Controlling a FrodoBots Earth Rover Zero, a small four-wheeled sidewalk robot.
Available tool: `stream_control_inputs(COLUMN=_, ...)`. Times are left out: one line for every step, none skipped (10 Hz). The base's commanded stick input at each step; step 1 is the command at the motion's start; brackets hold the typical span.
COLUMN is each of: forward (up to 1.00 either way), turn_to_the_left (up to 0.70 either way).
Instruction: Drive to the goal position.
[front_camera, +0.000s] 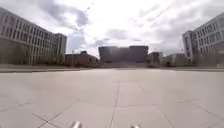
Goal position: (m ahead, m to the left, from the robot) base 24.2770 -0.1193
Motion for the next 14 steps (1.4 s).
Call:
stream_control_inputs(forward=0.7, turn_to_the_left=0.0)
stream_control_inputs(forward=0.7, turn_to_the_left=0.0)
stream_control_inputs(forward=0.7, turn_to_the_left=0.0)
stream_control_inputs(forward=0.7, turn_to_the_left=0.0)
stream_control_inputs(forward=0.7, turn_to_the_left=0.0)
stream_control_inputs(forward=0.7, turn_to_the_left=0.0)
stream_control_inputs(forward=0.7, turn_to_the_left=0.0)
stream_control_inputs(forward=0.7, turn_to_the_left=0.0)
stream_control_inputs(forward=0.7, turn_to_the_left=0.0)
stream_control_inputs(forward=0.7, turn_to_the_left=0.0)
stream_control_inputs(forward=0.7, turn_to_the_left=0.0)
stream_control_inputs(forward=0.7, turn_to_the_left=0.0)
stream_control_inputs(forward=0.7, turn_to_the_left=0.0)
stream_control_inputs(forward=0.7, turn_to_the_left=0.0)
